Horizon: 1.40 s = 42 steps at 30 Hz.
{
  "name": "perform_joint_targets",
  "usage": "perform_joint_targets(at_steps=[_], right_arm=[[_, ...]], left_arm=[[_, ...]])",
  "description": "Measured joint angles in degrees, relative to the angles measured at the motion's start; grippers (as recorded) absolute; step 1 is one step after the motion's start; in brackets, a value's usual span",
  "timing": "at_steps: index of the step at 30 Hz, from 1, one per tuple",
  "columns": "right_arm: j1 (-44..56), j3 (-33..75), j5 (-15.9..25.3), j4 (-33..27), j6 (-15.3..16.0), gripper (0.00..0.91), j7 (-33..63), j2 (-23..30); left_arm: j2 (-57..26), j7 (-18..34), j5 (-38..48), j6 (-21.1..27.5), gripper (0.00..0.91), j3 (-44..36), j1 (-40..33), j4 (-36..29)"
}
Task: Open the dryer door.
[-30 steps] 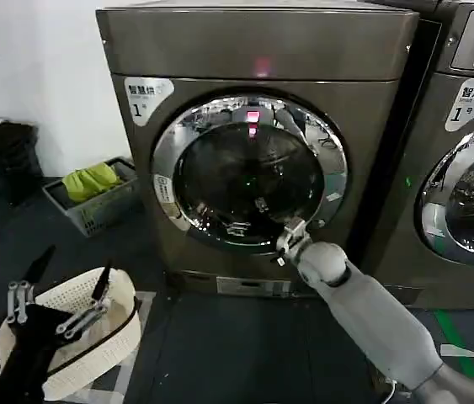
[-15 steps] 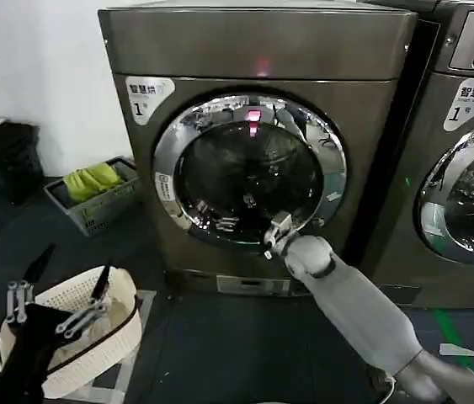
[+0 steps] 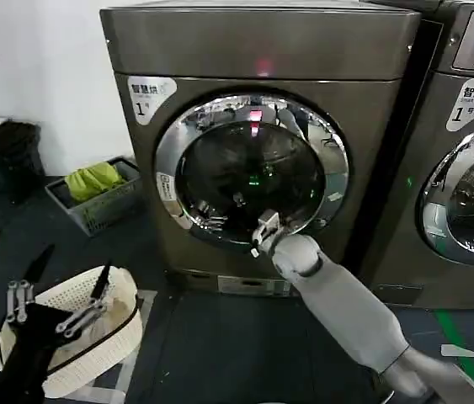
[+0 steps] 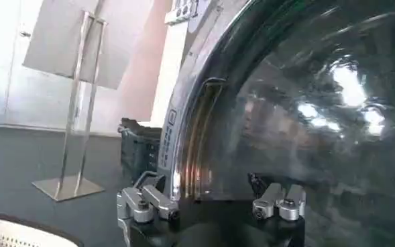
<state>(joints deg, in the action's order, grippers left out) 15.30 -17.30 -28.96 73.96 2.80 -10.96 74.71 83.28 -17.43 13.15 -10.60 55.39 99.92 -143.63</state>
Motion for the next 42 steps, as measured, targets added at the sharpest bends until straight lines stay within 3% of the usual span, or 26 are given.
perform_joint_targets(at_steps=[20,42], right_arm=[[-1.23,-0.91,5.13,-4.38,1.63,0.907,5.19,6.28],[-3.60,0.73,7.11,-11.23,0.94,0.907,3.42,12.06]], left_arm=[[0.16,0.00,0.06,-0.05,0.907,0.05,-0.25,0.00],[0.10,0.01,0.24,-0.06,0.907,0.25,-0.50,0.21]])
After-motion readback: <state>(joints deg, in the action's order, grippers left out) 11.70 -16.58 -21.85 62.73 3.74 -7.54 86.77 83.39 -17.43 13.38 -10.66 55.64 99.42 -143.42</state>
